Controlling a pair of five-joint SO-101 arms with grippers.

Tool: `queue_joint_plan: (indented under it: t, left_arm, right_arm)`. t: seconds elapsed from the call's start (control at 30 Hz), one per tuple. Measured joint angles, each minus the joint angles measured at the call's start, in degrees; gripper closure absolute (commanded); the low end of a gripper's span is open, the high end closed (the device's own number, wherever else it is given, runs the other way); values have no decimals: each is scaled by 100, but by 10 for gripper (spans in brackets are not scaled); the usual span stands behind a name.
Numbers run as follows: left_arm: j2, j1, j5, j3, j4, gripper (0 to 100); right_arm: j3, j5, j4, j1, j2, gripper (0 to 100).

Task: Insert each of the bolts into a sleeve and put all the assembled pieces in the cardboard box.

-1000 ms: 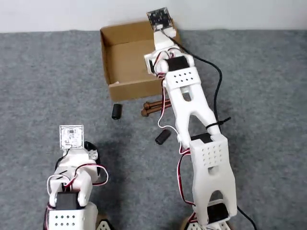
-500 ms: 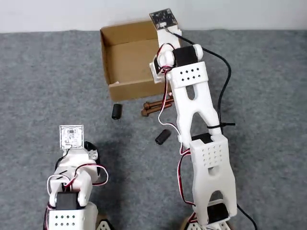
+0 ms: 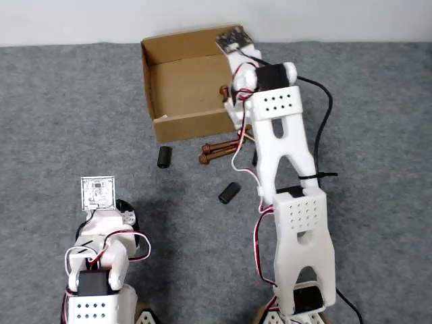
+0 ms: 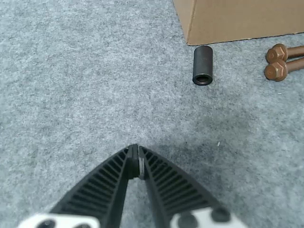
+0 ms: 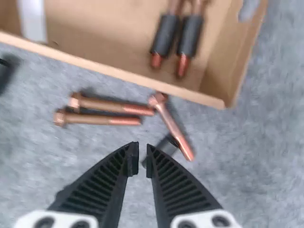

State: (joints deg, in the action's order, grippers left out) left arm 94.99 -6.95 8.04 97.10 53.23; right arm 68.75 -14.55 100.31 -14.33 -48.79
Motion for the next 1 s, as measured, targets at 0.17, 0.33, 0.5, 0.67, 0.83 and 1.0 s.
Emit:
queue_joint_plan:
  t: [0.17, 0.33, 0.5, 0.67, 0.83, 1.0]
  left_arm:
    - [0, 0, 0, 0, 0, 994]
    - [0, 0, 0, 0, 0, 994]
    - [0, 0, 0, 0, 0, 994]
    - [0, 0, 0, 0, 0, 994]
    - [0, 0, 0, 0, 0, 994]
    - [0, 0, 0, 0, 0, 994]
  right_arm:
    - [-431, 563, 9, 281, -62, 981]
    - [-905, 1398, 18, 237, -62, 872]
    - [-1160, 1837, 18, 255, -105, 845]
    - [-1178, 1890, 18, 237, -448, 853]
    - [-1178, 1890, -308, 308, -615, 853]
    - [-1178, 1591, -571, 316, -615, 853]
